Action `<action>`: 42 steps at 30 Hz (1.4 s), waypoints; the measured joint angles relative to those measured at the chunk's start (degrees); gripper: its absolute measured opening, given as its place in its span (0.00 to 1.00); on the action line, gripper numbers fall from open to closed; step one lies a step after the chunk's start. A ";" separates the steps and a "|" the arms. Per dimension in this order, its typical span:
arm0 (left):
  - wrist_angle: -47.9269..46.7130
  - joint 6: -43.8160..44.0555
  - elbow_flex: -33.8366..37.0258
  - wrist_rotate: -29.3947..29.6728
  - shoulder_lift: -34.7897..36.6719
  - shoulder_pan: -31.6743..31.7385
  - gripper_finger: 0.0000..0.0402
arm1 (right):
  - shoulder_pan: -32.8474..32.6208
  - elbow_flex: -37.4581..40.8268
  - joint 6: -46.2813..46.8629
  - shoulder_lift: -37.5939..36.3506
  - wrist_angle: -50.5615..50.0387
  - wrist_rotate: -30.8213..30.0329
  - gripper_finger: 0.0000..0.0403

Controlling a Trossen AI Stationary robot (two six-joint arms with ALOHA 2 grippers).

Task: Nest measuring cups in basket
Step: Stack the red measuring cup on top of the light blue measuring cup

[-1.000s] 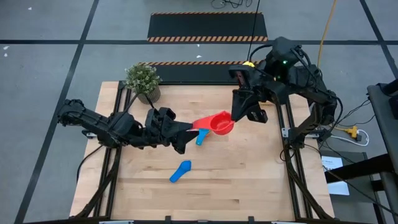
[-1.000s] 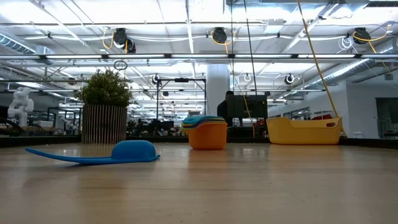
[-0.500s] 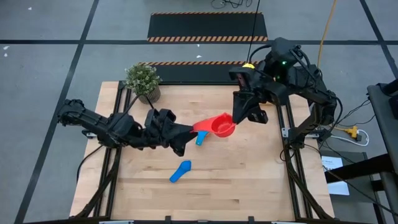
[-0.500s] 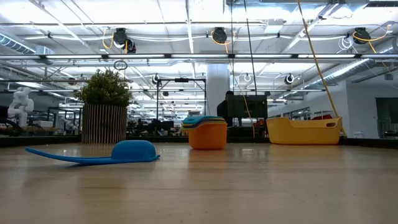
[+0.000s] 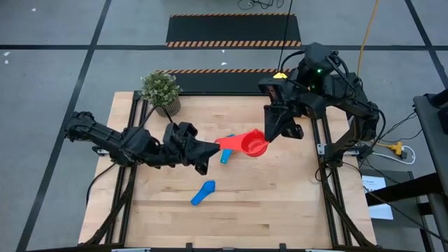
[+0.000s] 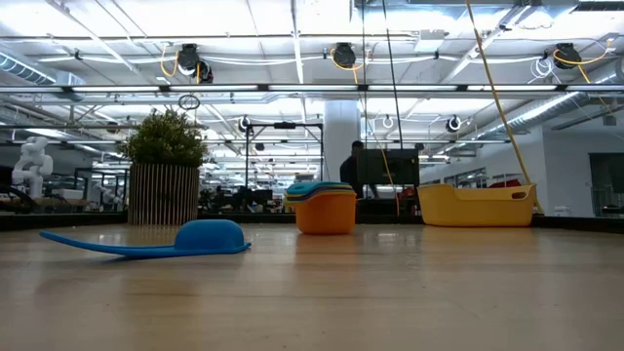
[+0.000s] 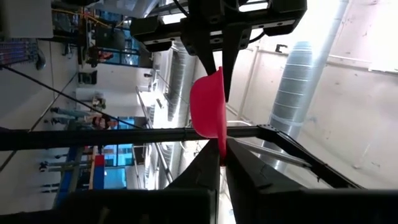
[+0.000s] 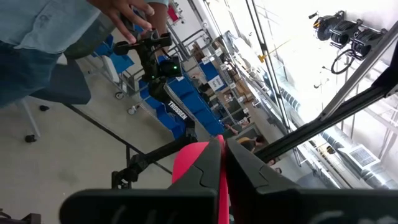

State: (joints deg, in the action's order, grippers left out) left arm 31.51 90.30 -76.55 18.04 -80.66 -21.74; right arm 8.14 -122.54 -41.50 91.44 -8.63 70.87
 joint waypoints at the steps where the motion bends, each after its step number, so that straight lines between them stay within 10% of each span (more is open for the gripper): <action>1: -0.08 0.00 0.00 0.00 0.00 0.00 0.05 | 0.00 0.00 0.02 0.00 -0.02 0.00 0.00; 21: -0.32 -1.68 0.00 0.89 -0.02 0.00 0.02 | -0.13 0.00 12.72 0.00 0.59 -1.47 0.19; 42: -0.85 -13.50 0.15 3.96 -0.20 3.53 0.01 | 0.22 0.00 59.21 -2.27 0.10 -12.94 0.54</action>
State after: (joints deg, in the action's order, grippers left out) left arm 30.66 76.80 -76.40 22.00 -80.86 -18.21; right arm 8.36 -122.54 17.72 89.17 -8.54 57.92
